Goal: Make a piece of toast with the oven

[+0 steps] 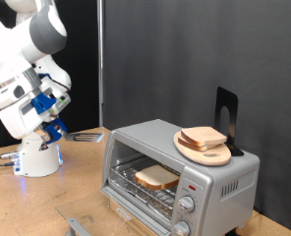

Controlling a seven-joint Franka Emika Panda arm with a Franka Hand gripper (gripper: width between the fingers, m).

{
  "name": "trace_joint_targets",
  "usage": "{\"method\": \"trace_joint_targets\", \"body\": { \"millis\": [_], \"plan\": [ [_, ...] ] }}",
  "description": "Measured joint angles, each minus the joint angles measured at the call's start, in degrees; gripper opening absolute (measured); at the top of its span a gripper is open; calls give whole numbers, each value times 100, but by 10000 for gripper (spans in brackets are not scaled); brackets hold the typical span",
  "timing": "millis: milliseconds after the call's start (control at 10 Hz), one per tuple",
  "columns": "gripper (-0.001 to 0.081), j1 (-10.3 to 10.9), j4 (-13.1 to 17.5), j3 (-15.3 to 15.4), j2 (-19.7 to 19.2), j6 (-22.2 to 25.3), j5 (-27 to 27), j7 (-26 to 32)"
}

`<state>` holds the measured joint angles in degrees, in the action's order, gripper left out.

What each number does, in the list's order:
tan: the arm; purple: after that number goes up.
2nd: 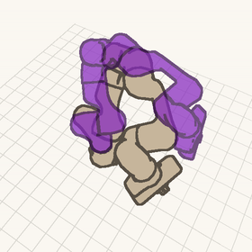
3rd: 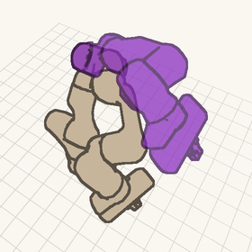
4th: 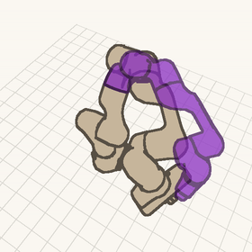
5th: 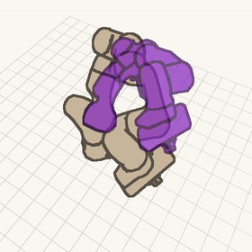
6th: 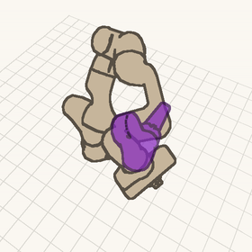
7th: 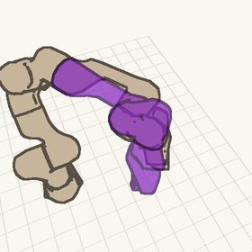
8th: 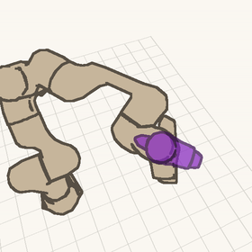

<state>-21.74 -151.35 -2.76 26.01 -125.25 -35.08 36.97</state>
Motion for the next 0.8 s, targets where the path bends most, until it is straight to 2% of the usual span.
{"method": "trace_joint_targets", "body": {
  "millis": [300,400,600,800],
  "plan": [
    [385,14,-10,30,118,19,-19,-14],
    [385,57,-12,30,115,34,-198,11],
    [385,348,-6,98,181,115,-700,35],
    [385,642,-6,315,297,83,-1080,-12]
  ]
}}
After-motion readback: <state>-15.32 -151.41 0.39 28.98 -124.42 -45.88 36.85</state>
